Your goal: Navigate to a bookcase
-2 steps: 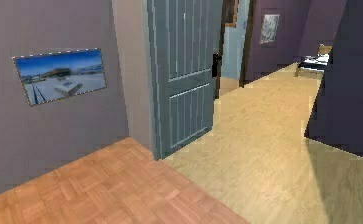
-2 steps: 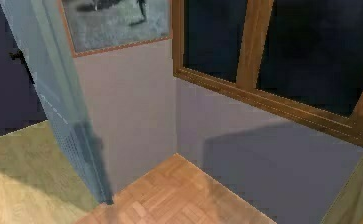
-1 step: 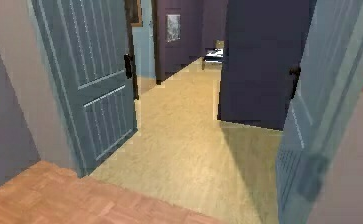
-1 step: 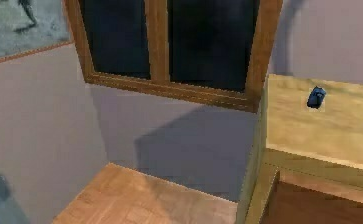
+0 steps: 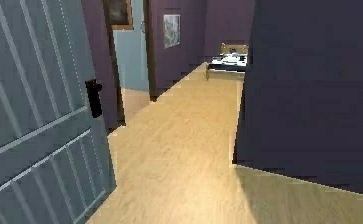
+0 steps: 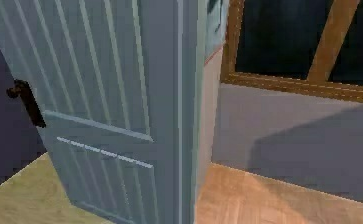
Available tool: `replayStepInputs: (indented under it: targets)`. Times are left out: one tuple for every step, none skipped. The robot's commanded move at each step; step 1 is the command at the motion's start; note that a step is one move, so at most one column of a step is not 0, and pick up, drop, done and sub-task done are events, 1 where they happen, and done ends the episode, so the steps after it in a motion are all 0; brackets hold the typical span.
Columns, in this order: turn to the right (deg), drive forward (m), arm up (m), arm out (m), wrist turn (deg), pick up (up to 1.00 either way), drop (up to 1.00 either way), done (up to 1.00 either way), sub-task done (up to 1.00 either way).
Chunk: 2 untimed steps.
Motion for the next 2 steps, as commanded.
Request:
replayStepInputs:
  targets:
    - [0.0, 1.00, 0.00, 0.00, 0.0, 0.00, 0.00, 0.00, 0.00]
    - [0.0, 0.20, 0.00, 0.00, 0.0, 0.00, 0.00, 0.00, 0.00]
